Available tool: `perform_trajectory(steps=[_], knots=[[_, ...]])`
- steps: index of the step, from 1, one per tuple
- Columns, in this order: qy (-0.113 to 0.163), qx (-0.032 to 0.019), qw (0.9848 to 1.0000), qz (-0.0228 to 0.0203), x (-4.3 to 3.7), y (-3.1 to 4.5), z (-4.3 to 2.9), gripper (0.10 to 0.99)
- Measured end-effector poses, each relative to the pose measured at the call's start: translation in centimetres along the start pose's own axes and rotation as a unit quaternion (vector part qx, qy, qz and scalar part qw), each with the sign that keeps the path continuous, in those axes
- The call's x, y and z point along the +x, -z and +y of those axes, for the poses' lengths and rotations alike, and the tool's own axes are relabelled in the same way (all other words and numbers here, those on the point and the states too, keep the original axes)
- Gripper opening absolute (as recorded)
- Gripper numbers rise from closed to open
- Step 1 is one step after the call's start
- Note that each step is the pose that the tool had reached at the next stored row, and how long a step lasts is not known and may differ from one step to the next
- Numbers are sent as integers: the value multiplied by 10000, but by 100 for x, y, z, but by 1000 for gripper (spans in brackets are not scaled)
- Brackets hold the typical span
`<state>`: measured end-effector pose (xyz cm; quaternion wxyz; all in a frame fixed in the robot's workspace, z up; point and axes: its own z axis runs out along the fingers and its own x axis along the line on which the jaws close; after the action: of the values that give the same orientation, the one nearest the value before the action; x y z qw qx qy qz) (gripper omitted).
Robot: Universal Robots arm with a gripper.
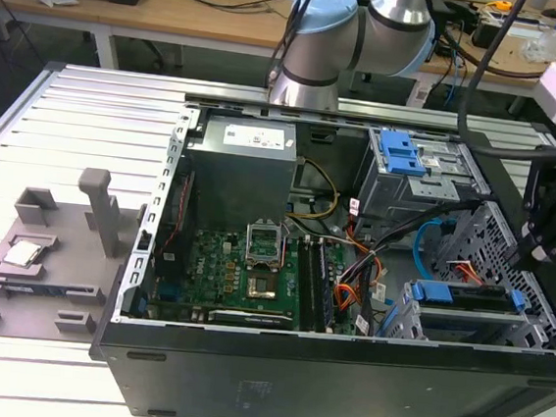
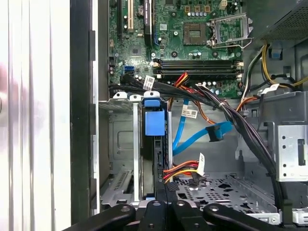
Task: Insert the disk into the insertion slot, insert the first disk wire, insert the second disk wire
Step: 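Insert the first disk wire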
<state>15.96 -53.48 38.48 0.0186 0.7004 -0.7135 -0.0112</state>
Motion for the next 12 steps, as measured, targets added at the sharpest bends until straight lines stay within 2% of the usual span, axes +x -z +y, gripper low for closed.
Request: perform_trajectory(steps=[8,10,12], knots=[[0,0,10000,-1,2,165,7,106],[0,0,10000,0,3,239,10,106],[0,0,10000,-2,3,251,10,106]])
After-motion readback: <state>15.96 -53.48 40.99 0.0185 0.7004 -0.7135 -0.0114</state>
